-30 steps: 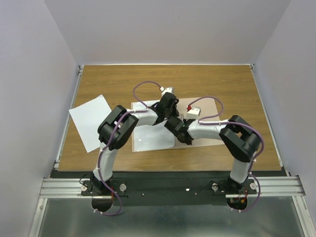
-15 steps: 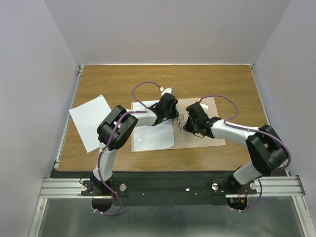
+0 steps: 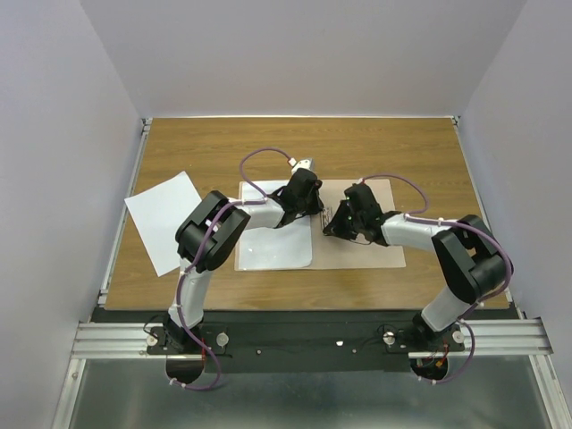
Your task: Put the files into the folder
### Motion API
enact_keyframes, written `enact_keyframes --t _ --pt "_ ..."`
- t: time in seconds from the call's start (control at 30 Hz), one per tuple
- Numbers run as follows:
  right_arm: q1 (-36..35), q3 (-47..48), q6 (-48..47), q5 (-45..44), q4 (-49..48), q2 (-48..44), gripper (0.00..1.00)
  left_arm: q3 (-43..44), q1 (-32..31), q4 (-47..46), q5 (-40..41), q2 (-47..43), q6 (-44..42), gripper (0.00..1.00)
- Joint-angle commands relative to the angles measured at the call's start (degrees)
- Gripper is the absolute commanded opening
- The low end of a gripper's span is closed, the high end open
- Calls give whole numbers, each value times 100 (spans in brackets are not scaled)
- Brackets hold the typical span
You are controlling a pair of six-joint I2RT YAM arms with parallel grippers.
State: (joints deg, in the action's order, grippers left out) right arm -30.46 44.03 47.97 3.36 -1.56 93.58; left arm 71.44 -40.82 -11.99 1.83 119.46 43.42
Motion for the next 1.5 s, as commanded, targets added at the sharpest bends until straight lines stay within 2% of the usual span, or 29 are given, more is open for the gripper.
enact_keyframes --t 0.0,0.1,0.23,0.53,0.77,0.93,1.17,1.3,1.47 --pt "110 -140 108 359 -318 231 19 -332 21 979 -139 201 -106 0" --pt "145 -263 152 333 -371 248 18 -341 30 988 -130 201 -106 0" --pt "215 -482 231 315 -503 187 1 -341 48 988 -121 209 -106 0" --pt "374 -1080 205 552 -1204 20 1 -341 118 1005 -51 280 -123 0" --pt "558 -1335 520 570 -1241 336 1 -306 127 1032 -16 324 -167 0" --pt "620 -1248 731 -194 -268 687 1 -315 118 1058 64 297 -176 0" --pt "629 -1353 934 -651 7 1101 1 -288 118 1085 55 306 -193 0" --pt "629 -1362 960 -889 16 882 1 -280 118 1085 64 315 -220 0" --pt "638 -977 724 -1370 304 3 1 -289 118 1102 99 315 -246 0"
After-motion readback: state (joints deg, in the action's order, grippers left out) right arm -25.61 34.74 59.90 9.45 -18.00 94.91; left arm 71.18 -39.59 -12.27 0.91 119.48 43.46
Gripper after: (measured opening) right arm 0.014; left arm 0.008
